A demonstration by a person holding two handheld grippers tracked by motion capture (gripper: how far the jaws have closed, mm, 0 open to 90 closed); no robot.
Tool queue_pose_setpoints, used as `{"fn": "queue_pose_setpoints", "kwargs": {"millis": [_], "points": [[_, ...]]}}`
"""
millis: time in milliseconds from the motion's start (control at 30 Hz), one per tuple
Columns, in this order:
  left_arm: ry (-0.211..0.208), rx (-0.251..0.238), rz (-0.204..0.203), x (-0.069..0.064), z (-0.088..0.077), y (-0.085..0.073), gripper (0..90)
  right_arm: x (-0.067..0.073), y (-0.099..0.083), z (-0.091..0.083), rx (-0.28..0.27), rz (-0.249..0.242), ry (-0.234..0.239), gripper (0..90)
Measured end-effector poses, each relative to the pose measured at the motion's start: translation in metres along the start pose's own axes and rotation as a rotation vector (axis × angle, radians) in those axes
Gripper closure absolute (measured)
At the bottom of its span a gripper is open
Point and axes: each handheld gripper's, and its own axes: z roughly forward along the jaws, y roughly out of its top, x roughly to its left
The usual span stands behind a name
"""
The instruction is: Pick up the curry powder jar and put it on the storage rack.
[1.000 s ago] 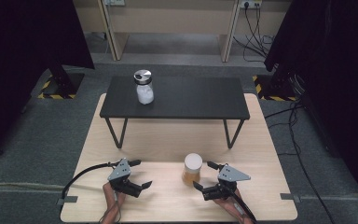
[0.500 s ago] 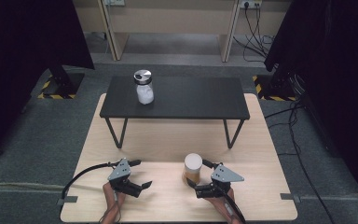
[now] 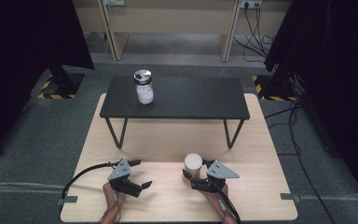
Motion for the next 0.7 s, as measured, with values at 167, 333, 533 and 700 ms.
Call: {"fn": "queue_pose_setpoints", "kwargs": {"millis": [167,333,533,700], "points": [[0.0,-0.001,0.0,0.0,0.0,0.0,2.5,0.001,-0.001,0.0,-0.012,-0.007,-0.008,34.2],[0.0,-0.001,0.0,0.0,0.0,0.0,2.5,0.002,-0.001,-0.001,-0.008,-0.011,-0.011,34.6],[0.001,-0.001,0.0,0.0,0.0,0.0,2.6,0.002,0.005,-0.002,0.006,0.022,-0.019,35.0],[0.001,-0.002,-0.001,0.0,0.0,0.0,2.6,0.002,0.01,-0.006,0.0,0.017,-0.031,35.0]]}}
